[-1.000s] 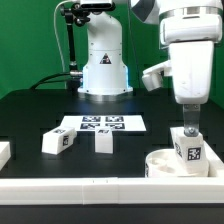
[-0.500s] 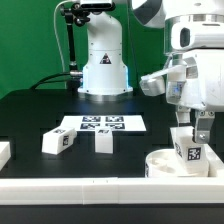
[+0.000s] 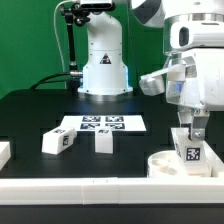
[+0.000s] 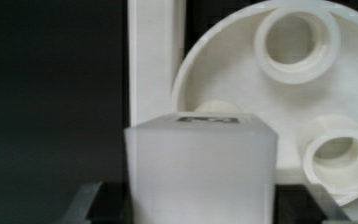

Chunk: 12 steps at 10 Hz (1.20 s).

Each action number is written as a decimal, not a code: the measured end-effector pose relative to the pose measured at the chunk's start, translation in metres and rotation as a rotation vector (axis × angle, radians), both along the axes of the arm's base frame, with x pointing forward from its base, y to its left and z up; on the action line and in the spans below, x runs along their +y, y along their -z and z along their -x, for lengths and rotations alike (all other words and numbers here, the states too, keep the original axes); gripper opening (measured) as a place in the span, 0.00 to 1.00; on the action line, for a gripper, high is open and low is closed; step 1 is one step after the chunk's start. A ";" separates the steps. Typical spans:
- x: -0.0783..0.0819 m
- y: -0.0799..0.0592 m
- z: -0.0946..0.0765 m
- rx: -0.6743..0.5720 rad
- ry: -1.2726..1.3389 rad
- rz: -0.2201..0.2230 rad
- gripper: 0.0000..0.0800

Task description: Assemble stool

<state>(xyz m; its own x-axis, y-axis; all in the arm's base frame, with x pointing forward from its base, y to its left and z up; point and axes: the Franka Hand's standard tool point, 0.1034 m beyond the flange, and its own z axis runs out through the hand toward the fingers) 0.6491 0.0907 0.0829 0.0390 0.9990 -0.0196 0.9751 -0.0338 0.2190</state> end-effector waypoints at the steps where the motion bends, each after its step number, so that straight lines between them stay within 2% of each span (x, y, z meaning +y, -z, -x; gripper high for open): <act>1: 0.000 0.000 0.000 0.000 0.013 -0.003 0.44; 2: 0.001 0.000 0.000 0.001 0.046 -0.010 0.44; 5: 0.001 0.001 0.001 0.007 0.345 -0.076 0.44; 8: 0.001 0.002 0.002 0.017 0.662 -0.167 0.44; 12: 0.006 0.002 0.003 0.017 0.985 -0.256 0.44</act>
Offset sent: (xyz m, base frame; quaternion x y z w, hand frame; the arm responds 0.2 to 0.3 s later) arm 0.0110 0.0071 -0.0014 0.0088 0.0254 0.2430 0.9697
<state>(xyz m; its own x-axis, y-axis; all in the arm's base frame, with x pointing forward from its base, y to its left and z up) 0.6465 0.0967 0.0808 0.8481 0.4974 0.1823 0.4918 -0.8672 0.0785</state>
